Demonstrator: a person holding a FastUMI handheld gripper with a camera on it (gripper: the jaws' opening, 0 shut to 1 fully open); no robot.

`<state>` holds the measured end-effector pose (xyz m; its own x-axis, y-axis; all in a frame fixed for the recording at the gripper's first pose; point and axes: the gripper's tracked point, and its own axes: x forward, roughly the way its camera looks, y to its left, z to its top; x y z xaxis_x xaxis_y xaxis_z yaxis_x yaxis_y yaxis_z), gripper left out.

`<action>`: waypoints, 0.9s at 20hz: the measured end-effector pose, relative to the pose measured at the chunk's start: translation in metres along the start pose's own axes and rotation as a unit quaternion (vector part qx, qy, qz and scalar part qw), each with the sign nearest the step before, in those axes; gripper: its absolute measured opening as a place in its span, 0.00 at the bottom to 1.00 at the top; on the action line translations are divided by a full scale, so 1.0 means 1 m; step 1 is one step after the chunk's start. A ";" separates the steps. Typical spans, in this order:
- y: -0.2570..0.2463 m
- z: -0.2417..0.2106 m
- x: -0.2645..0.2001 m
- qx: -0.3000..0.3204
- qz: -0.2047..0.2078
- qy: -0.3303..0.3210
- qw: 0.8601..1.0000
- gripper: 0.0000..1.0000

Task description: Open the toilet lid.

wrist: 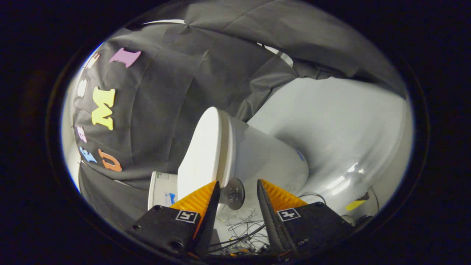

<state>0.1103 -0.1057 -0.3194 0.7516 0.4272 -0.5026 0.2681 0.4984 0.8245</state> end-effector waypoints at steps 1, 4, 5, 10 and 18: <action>0.002 -0.001 0.001 0.001 0.005 0.002 1.000 0.63; 0.005 -0.001 0.003 -0.007 0.010 0.001 1.000 0.52; 0.005 -0.001 0.003 -0.011 0.007 0.001 1.000 0.43; 0.010 0.005 -0.003 0.016 0.028 -0.006 0.999 0.19; 0.018 0.006 -0.005 0.026 0.021 -0.009 0.999 0.07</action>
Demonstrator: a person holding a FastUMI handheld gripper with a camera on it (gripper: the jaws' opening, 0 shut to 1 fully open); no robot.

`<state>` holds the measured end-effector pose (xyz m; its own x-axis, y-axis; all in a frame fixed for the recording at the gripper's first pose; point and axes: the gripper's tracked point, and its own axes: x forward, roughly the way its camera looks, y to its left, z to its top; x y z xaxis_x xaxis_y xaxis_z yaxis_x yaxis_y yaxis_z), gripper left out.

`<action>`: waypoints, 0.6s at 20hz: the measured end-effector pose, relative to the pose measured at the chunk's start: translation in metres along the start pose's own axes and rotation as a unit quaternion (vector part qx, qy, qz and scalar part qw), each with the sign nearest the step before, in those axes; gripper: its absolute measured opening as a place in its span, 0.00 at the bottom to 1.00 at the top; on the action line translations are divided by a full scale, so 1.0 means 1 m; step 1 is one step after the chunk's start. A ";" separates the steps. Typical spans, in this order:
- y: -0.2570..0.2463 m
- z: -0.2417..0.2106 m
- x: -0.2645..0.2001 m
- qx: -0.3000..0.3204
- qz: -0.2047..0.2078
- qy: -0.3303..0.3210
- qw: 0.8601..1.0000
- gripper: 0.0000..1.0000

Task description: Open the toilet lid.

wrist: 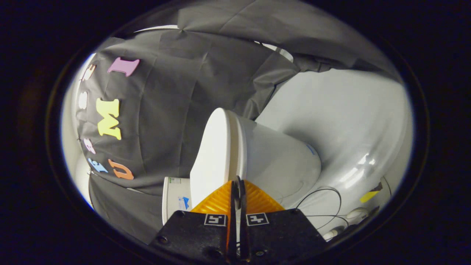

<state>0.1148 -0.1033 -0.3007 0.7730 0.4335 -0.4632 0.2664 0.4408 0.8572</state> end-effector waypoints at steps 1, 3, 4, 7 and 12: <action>0.002 0.000 -0.001 -0.009 -0.005 -0.002 1.000 0.07; 0.008 0.000 -0.002 -0.020 -0.013 -0.002 1.000 0.06; 0.012 0.002 -0.005 -0.023 -0.013 -0.003 1.000 0.06; 0.023 0.002 -0.009 -0.023 -0.005 -0.006 1.000 0.04; 0.032 0.001 -0.014 -0.033 -0.006 -0.008 0.999 0.04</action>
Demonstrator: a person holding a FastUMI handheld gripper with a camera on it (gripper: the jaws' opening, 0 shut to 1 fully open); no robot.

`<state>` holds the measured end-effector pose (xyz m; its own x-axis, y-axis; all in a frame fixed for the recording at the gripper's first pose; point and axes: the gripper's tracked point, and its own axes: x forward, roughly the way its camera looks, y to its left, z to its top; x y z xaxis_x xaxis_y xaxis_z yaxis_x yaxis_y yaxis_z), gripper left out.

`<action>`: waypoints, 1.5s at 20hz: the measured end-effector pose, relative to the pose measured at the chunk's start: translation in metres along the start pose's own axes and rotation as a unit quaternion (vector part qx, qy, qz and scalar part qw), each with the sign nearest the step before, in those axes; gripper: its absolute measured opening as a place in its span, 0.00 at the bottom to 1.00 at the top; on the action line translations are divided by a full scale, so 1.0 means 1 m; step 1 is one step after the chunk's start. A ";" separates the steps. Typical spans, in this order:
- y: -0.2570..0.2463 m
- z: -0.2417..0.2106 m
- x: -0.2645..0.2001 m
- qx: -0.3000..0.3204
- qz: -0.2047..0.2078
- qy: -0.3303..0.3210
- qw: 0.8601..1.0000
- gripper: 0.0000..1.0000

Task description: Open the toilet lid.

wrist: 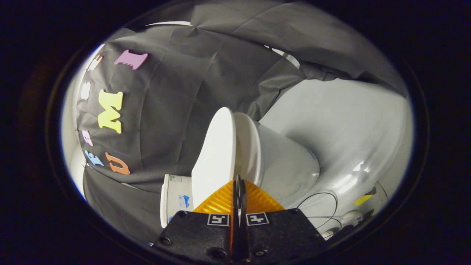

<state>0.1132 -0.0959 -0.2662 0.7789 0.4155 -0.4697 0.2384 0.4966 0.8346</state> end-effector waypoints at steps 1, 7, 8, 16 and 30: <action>0.003 0.001 -0.001 -0.002 0.002 -0.001 1.000 0.04; 0.029 0.004 -0.013 -0.028 0.001 -0.013 1.000 0.04; 0.035 0.004 -0.016 -0.035 0.002 -0.016 0.999 0.04; 0.074 0.005 -0.032 -0.068 -0.003 -0.039 0.997 0.04; 0.143 -0.008 -0.050 -0.139 0.002 -0.074 0.988 0.04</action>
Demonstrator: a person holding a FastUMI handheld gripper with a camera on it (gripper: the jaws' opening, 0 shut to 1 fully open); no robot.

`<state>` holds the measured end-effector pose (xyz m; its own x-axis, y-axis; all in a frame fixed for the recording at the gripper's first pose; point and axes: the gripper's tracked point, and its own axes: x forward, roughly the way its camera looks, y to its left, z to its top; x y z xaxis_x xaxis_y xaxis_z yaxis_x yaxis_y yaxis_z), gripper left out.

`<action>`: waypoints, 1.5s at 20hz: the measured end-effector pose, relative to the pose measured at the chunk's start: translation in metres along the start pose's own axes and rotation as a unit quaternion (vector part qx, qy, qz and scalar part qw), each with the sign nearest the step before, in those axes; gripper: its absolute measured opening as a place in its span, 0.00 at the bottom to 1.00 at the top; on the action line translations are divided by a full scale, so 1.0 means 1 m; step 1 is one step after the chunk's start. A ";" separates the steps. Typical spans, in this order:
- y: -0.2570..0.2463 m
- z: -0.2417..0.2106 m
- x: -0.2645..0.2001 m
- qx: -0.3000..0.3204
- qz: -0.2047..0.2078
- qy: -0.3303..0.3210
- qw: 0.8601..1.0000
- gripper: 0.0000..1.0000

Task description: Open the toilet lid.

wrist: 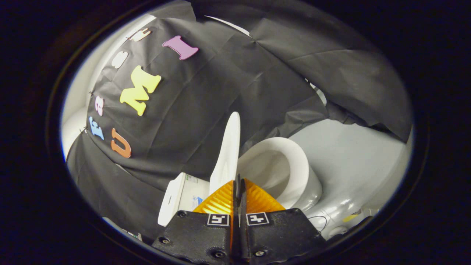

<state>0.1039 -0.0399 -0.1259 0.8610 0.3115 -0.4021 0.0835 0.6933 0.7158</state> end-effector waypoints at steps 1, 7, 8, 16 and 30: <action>0.002 -0.001 0.001 -0.002 0.000 -0.002 1.000 0.04; 0.025 0.000 -0.003 -0.021 0.003 -0.009 1.000 0.04; 0.030 0.000 -0.004 -0.028 0.004 -0.011 1.000 0.04; 0.064 -0.002 -0.014 -0.067 0.007 -0.021 0.997 0.06; 0.104 -0.009 -0.020 -0.120 -0.007 -0.041 0.992 0.07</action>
<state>0.0914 0.0314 -0.0489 0.8995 0.2533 -0.3559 -0.0172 0.8346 0.5505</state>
